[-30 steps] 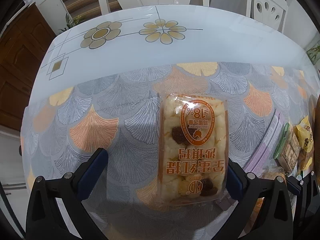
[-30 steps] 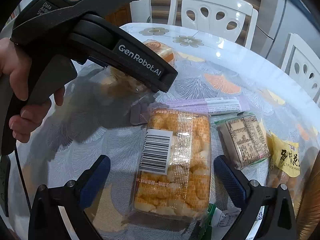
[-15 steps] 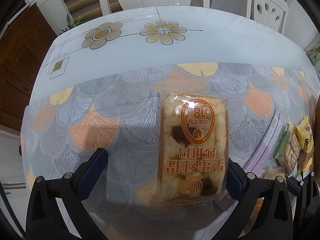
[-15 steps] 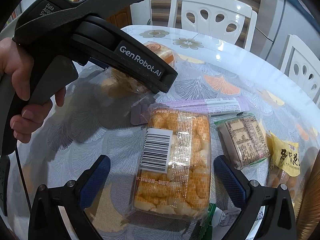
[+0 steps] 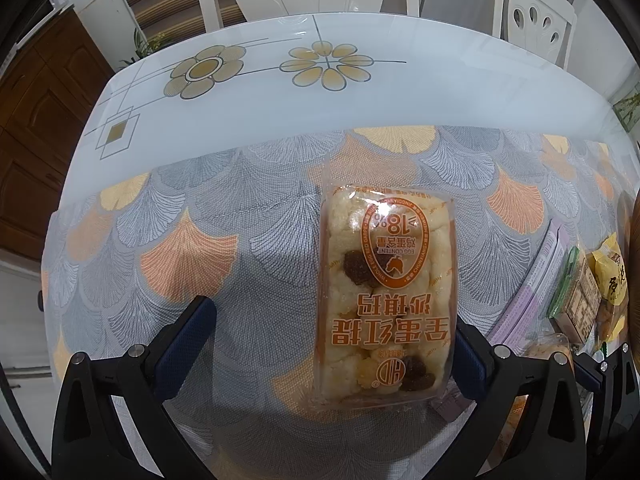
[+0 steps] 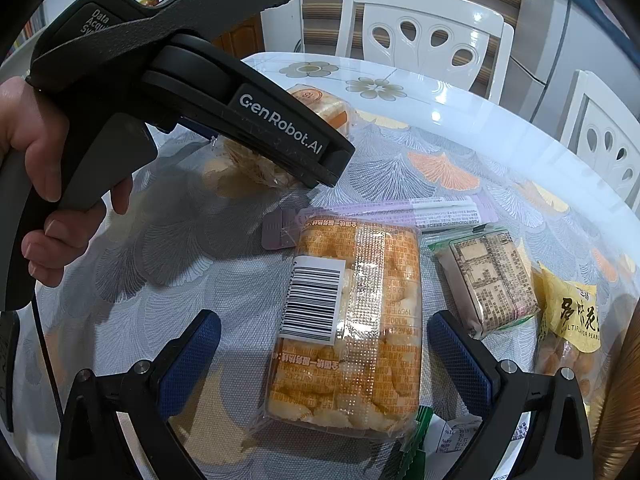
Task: Organize snacks
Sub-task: 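Position left tool over the red-bean bread pack while right positions over the orange puffed cake pack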
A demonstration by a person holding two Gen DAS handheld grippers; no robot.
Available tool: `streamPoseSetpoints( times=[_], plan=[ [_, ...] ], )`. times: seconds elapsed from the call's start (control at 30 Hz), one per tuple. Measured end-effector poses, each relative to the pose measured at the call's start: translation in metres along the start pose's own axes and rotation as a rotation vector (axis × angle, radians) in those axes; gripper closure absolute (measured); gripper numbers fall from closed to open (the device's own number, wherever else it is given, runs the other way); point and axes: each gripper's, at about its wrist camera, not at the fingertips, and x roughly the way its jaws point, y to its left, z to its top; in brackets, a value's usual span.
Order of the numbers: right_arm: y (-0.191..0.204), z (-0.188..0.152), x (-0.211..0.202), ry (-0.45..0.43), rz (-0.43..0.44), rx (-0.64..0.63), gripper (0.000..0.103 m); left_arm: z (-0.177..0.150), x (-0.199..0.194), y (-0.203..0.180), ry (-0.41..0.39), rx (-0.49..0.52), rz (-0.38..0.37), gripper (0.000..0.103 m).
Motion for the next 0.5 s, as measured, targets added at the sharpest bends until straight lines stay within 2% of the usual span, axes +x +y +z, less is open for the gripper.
streamPoseSetpoints(
  times=[0.03,0.17,0.2,0.37,0.47,0.5],
  plan=[
    [0.0,0.0,0.0,0.0,0.0,0.0,0.0,-0.001,-0.013,0.005,0.0,0.0,0.0,0.0],
    [0.0,0.0,0.0,0.0,0.0,0.0,0.0,-0.003,-0.018,0.007,0.0,0.0,-0.002,0.0],
    [0.0,-0.001,0.0,-0.001,0.0,0.0,0.0,-0.001,-0.006,0.003,-0.001,0.0,-0.002,0.0],
    [0.0,0.002,-0.003,-0.001,-0.001,-0.001,0.0,-0.003,-0.024,0.009,-0.002,-0.001,-0.004,0.0],
    [0.0,0.002,-0.002,-0.002,-0.001,-0.001,0.0,-0.002,-0.026,0.01,-0.002,-0.001,-0.005,0.0],
    [0.0,0.002,-0.002,-0.002,-0.002,-0.001,0.0,0.0,-0.014,0.007,-0.003,-0.001,-0.005,0.0]
  ],
)
